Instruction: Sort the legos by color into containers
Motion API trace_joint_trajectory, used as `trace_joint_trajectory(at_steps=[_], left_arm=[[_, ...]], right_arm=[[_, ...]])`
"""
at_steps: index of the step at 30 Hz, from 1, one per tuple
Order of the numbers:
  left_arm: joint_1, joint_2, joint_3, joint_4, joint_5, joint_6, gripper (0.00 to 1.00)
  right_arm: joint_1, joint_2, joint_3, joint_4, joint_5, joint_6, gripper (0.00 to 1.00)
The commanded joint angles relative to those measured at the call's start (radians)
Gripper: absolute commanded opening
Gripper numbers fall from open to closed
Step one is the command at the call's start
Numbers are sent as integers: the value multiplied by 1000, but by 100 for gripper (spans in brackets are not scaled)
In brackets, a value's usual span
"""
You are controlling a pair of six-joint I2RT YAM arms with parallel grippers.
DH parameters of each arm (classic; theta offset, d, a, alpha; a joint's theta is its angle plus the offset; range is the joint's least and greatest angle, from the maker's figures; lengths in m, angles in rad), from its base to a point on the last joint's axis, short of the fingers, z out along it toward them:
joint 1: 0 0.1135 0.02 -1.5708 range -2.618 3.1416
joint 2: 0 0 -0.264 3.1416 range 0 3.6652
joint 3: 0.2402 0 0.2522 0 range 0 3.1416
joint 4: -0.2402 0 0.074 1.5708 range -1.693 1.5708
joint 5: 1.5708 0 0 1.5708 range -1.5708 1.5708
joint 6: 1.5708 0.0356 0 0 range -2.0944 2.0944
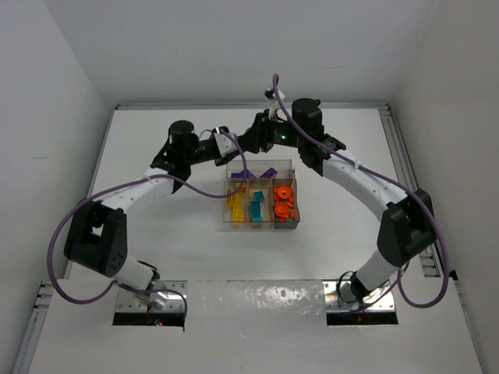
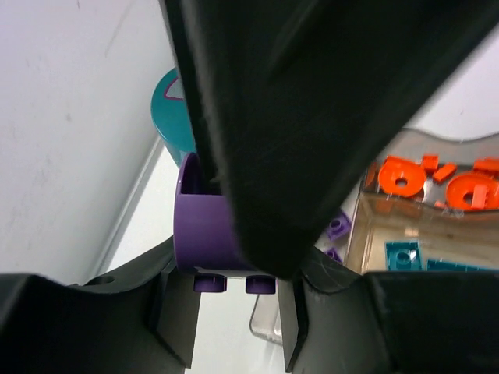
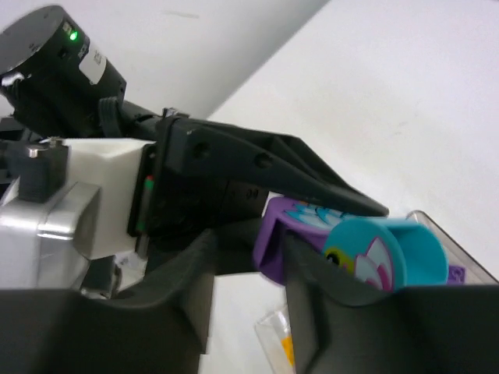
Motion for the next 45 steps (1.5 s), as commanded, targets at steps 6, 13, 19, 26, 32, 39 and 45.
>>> trace_joint_trajectory(at_steps=[6,13,19,26,32,39,45], left_arm=[[34,-58,-38,-150,-121,95,0],[39,-101,-54,-164,-114,104,0],[40,-144,-57,-191,-6,167,0],[40,-181,-52,-152,97,81,0],[40,-189,-46,-107,80,47,0],[40,-192,-46,-95,114,34,0],[39,-193,-40,-73,88,-19,0]], right_arm=[[-7,-54,134,-342,147,-250,52],[-48,-62,139,-411,257,-219,73],[-96,0,102,-280,-44,-146,99],[-98,-20,-24,53,-209,-32,94],[-98,-5,-74,162,-255,93,80],[-98,21,-114,388,-281,247,20],[-98,10,-107,311,-264,213,0]])
